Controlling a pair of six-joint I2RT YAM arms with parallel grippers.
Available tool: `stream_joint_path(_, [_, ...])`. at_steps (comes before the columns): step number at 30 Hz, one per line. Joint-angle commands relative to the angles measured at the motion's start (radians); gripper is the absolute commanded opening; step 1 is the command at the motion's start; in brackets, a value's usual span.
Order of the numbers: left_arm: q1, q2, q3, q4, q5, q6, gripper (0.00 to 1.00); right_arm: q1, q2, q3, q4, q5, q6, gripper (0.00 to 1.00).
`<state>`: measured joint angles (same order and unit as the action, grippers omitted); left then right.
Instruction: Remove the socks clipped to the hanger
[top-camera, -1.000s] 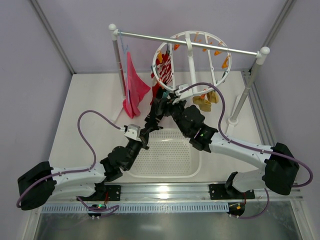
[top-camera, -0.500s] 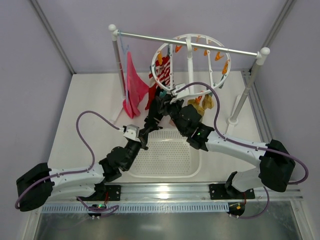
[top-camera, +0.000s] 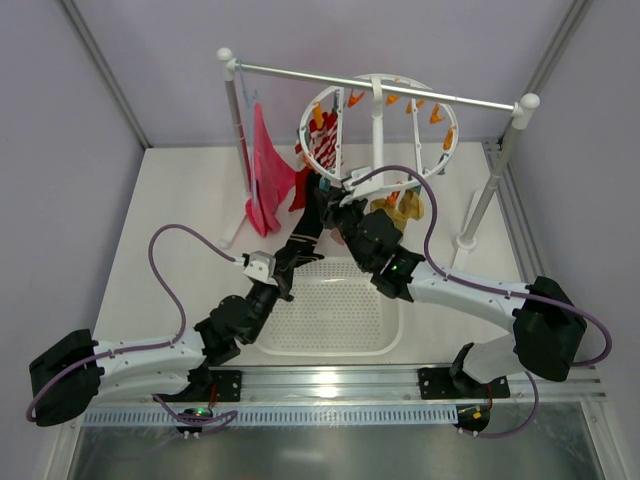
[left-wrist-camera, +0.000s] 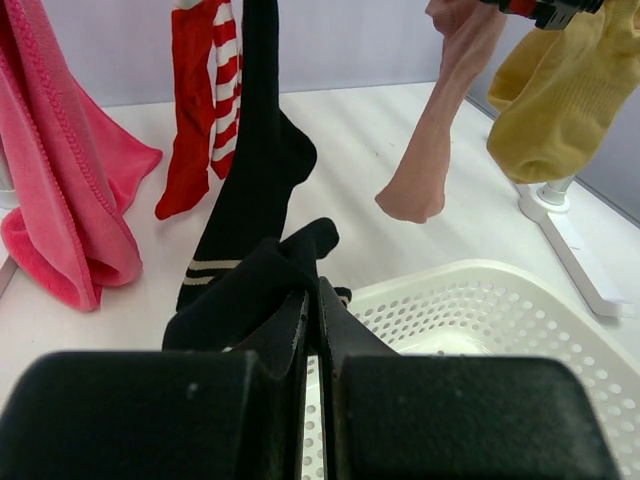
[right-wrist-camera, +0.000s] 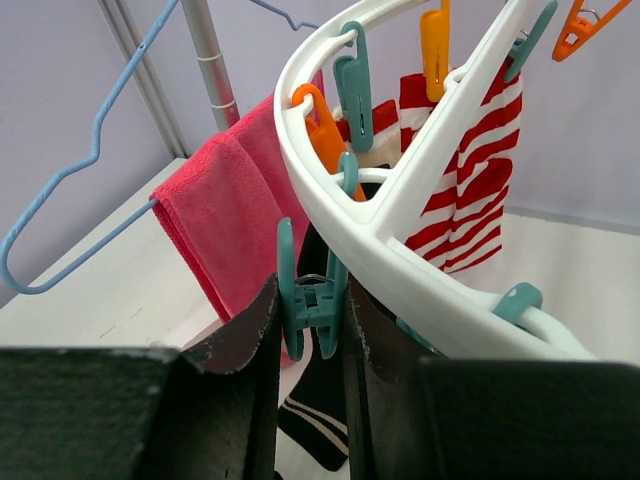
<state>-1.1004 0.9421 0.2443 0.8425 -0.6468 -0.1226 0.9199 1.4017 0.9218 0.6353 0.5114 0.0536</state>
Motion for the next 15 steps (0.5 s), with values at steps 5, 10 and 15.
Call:
stream_joint_path(5, [-0.006, -0.016, -0.002, 0.017, -0.022, 0.005, 0.00, 0.000, -0.017, -0.001, 0.072, 0.000, -0.017, 0.62])
stream_joint_path(10, [-0.006, -0.006, 0.000, 0.017, -0.046, 0.009, 0.00, 0.000, -0.030, -0.003, 0.040, -0.043, -0.020, 0.93])
stream_joint_path(15, [-0.006, 0.001, 0.010, 0.006, -0.025, 0.006, 0.00, 0.002, -0.075, -0.046, 0.035, -0.108, -0.015, 0.96])
